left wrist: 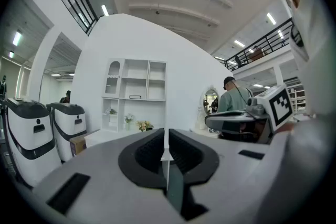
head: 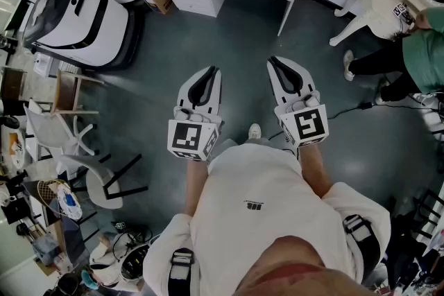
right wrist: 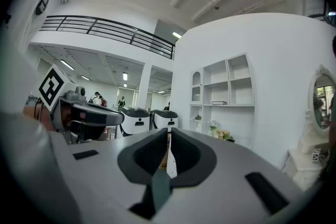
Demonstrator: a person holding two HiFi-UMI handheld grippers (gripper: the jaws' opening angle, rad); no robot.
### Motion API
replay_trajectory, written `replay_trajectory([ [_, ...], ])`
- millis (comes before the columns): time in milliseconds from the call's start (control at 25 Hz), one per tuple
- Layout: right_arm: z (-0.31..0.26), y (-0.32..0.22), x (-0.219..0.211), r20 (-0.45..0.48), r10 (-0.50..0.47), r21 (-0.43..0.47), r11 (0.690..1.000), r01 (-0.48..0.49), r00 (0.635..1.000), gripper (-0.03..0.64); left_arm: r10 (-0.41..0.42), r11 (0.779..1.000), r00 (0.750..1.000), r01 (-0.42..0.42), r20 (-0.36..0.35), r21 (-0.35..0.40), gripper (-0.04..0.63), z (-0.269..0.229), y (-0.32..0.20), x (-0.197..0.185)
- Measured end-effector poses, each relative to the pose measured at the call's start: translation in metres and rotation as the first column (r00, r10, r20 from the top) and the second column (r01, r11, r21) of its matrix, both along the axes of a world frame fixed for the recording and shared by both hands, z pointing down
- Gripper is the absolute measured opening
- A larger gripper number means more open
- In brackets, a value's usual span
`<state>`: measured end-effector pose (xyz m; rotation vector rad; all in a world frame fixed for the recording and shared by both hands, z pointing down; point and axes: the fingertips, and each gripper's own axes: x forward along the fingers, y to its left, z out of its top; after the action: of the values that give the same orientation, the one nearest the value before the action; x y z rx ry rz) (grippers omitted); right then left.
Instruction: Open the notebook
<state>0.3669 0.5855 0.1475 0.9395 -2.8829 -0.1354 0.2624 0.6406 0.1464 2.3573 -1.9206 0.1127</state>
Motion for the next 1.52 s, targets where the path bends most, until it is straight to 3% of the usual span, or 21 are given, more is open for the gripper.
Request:
replay_trajectory([
  [320,0.003,-0.031,0.004,0.02,-0.014,-0.017,1.0,0.014,1.0,0.012,-0.014,1.0,1.0,0.014,0.008,-0.004,0.0,0.002,-0.032,0.001],
  [640,0.009,-0.066,-0.02,0.017,-0.016,-0.026,1.0,0.016,1.0,0.012,-0.008,1.0,1.0,0.008,0.009,-0.01,0.0,0.007,-0.068,-0.019],
  [1520,0.025,-0.202,-0.157,-0.042,0.112,-0.082,0.99,-0.115,0.993,0.012,0.117,0.992,0.993,-0.118,-0.023,-0.051,0.0,0.02,-0.219,-0.16],
])
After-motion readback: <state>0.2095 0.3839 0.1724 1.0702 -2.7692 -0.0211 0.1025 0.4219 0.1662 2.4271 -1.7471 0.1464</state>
